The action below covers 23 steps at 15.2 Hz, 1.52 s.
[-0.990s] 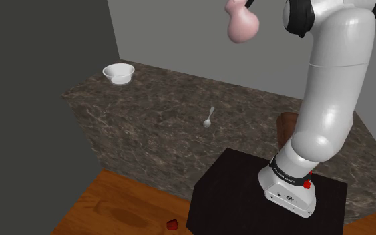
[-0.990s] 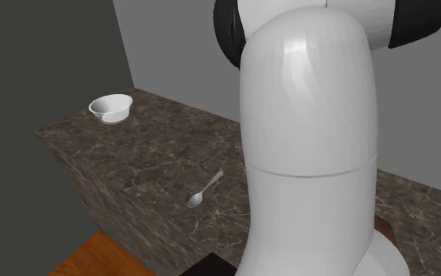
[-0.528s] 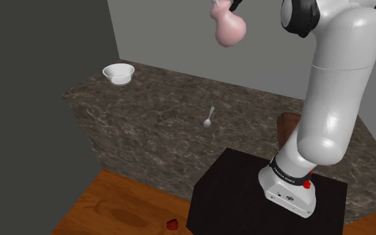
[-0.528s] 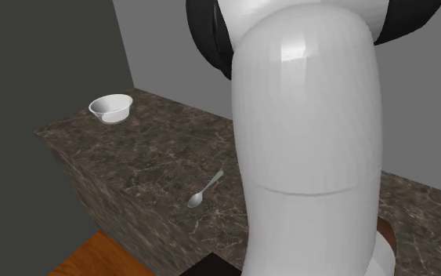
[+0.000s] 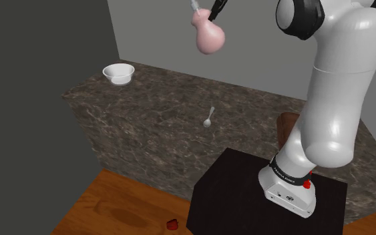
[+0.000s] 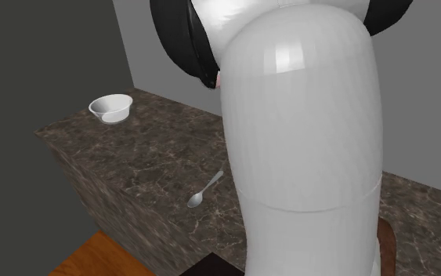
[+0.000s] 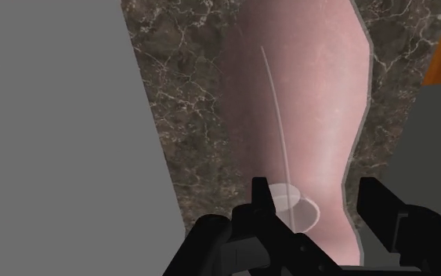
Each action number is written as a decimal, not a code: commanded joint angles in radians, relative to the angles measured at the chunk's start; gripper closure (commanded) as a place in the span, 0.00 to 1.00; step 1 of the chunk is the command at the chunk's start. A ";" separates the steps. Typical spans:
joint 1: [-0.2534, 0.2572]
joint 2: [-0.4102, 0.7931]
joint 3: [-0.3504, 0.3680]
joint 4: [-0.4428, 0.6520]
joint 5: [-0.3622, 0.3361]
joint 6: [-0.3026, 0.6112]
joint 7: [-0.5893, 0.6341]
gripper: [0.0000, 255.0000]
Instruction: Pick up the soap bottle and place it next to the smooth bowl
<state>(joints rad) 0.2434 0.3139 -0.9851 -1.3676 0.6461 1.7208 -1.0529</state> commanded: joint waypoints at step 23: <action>0.056 0.442 0.205 0.335 0.167 0.194 0.326 1.00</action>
<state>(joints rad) 0.3039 0.7263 -0.7898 -1.0682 0.8056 1.9104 -0.7469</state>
